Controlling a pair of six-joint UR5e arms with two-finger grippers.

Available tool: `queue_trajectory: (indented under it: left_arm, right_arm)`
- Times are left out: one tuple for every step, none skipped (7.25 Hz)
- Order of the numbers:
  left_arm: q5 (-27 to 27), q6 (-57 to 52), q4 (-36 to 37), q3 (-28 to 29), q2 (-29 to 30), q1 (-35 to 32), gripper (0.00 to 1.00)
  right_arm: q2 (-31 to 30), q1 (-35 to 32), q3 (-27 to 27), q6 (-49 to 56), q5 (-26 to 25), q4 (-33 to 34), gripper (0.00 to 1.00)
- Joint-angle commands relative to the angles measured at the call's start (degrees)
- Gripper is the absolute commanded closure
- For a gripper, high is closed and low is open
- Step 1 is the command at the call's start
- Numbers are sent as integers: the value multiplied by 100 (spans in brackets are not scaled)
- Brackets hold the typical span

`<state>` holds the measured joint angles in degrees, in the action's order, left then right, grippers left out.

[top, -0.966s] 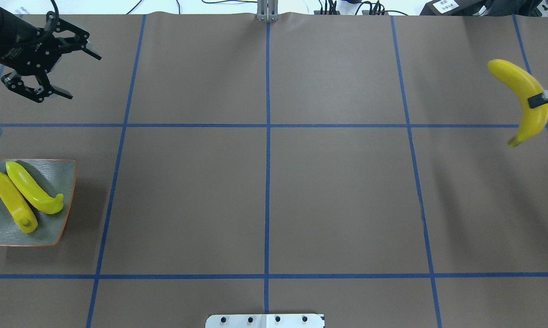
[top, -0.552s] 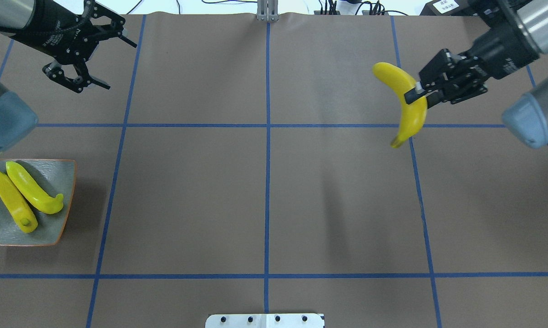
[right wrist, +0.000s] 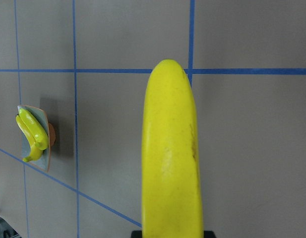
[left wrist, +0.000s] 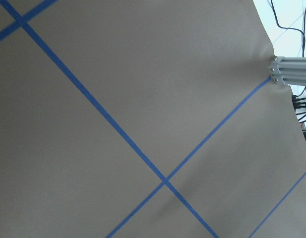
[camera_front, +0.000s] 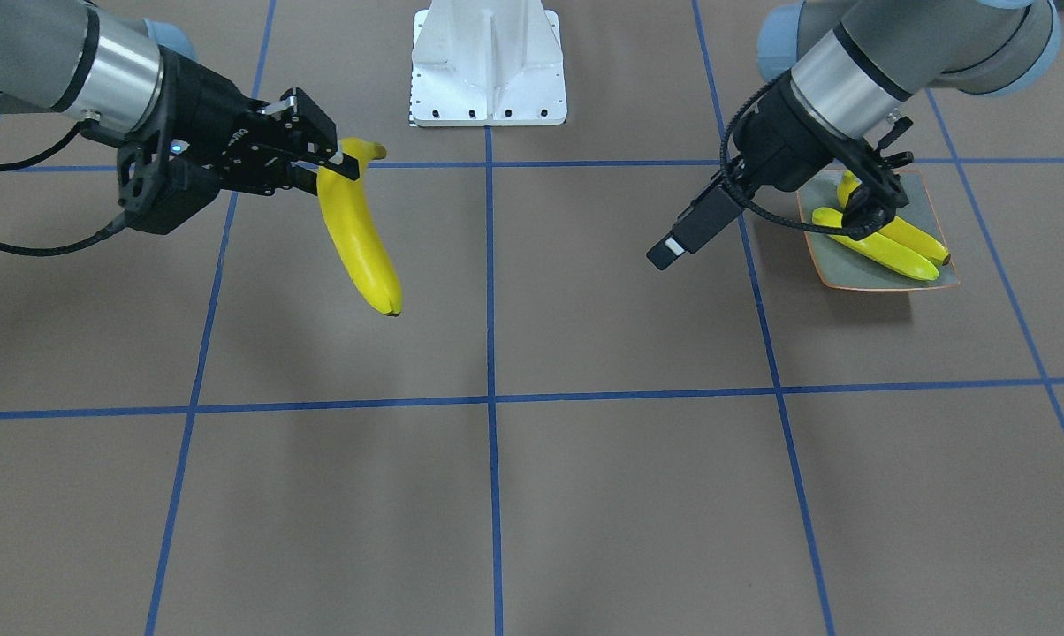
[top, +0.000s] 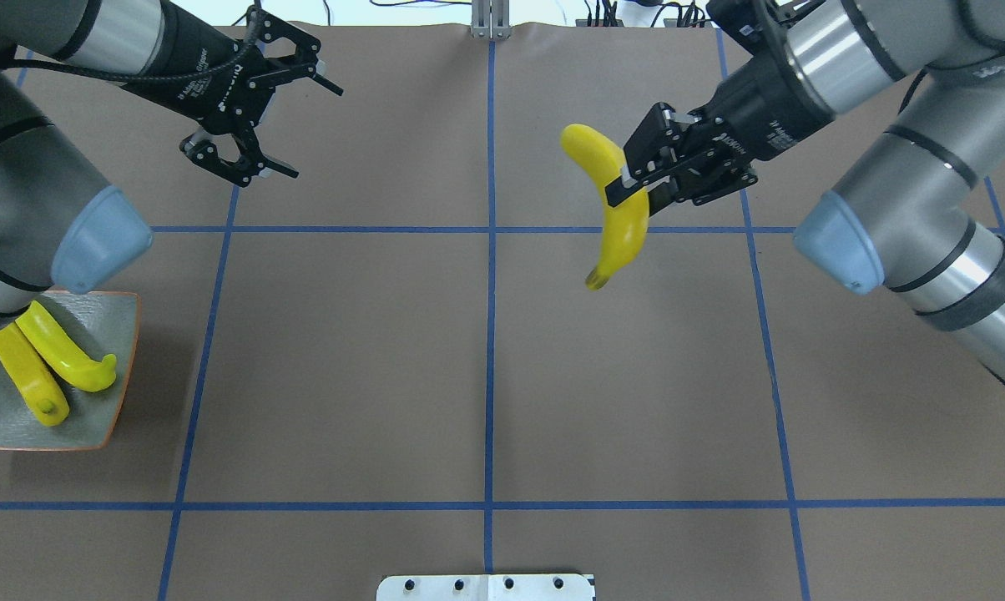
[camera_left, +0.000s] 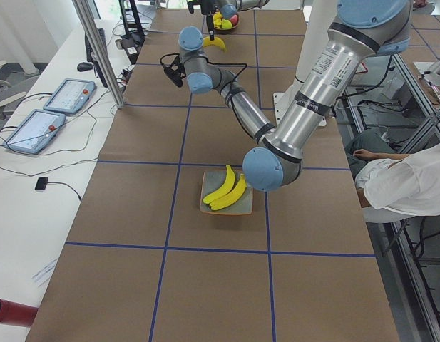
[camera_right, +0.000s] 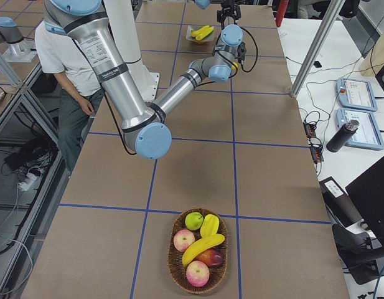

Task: Transfer all bananas from basket to plate

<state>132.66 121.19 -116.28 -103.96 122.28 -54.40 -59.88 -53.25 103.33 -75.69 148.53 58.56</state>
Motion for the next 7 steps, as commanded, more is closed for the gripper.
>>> queue_trajectory:
  left_arm:
    - [-21,255,-88,173,312,201,0]
    - [-21,256,-62,253,453,367,0]
    - [-21,247,-61,263,480,534,0]
    - [-21,238,-96,271,498,588,0]
    - [-30,238,-97,385,664,649,0]
    - [-30,238,-105,429,752,650,0]
    - [-30,238,-105,456,814,659,1]
  right_arm:
    - [117,708,30,-619,-1050,-684,100]
    - [300,797,12,-596,-1167,-670,100]
    - [476,859,-40,-587,-1212,-662,100]
    - [486,982,-23,-535,-1395,-679,100]
    - [512,1148,-23,-508,-1649,-679,100]
    - [530,1254,-14,-517,-1739,-670,100]
    - [609,1273,-6,-543,-1731,-662,100]
